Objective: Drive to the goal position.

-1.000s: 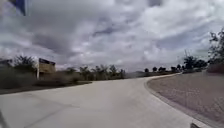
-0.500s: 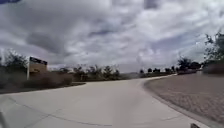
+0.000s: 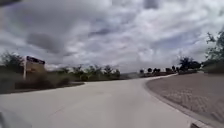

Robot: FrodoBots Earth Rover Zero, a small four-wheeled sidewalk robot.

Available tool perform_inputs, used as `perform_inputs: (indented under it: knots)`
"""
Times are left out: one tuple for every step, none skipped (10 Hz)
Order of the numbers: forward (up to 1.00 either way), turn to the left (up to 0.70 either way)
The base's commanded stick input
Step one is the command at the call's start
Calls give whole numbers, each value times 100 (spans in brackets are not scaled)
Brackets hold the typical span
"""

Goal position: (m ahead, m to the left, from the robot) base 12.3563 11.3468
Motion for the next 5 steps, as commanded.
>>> perform_inputs:
  knots:
    - [69,1]
    - [69,1]
    - [69,1]
    - [69,1]
    - [69,1]
